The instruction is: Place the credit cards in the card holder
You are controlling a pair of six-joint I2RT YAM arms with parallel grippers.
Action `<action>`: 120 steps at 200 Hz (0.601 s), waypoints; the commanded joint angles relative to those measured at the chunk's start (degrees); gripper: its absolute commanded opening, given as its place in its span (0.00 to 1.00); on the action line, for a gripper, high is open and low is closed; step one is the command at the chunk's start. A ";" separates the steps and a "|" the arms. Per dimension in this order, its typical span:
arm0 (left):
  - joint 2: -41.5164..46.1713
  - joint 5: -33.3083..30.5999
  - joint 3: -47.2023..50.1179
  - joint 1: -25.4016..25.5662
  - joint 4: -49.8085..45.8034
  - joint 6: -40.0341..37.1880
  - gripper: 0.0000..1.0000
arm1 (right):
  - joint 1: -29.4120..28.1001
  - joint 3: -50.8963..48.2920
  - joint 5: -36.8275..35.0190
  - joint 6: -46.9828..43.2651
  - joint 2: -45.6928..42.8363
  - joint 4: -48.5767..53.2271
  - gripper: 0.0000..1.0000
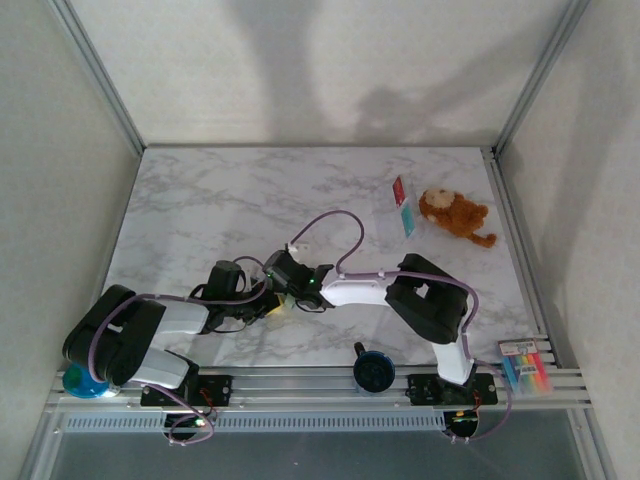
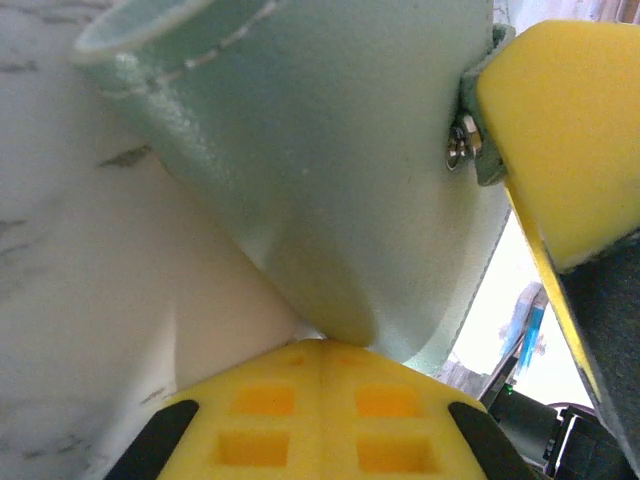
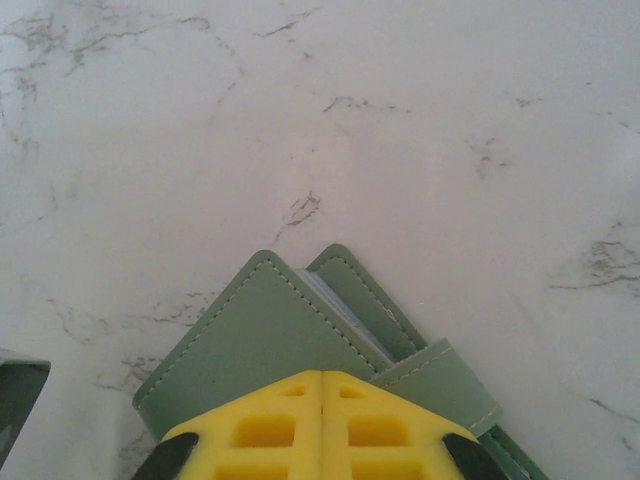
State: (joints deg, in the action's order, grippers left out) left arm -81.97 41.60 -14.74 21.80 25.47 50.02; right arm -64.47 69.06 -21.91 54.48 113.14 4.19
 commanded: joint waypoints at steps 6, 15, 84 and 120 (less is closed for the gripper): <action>-0.73 -0.41 0.41 -1.25 2.56 -0.81 0.00 | -4.36 -0.58 1.43 3.53 4.20 11.61 0.00; -0.64 -0.60 0.38 -1.94 1.80 -1.43 0.00 | -4.69 -0.47 0.88 3.41 4.02 12.63 0.00; -1.15 -1.98 0.85 -3.78 1.19 -2.63 0.00 | -4.84 -6.41 8.67 0.02 -0.99 3.58 0.00; -2.69 -1.70 0.77 -3.86 2.64 -2.50 0.00 | -5.23 -5.78 9.50 -0.63 3.04 2.60 0.00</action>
State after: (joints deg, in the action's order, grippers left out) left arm -82.70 44.53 -14.44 19.29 25.58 48.88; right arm -66.28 65.41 -22.31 54.63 111.13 1.69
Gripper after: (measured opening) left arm 0.046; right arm 0.040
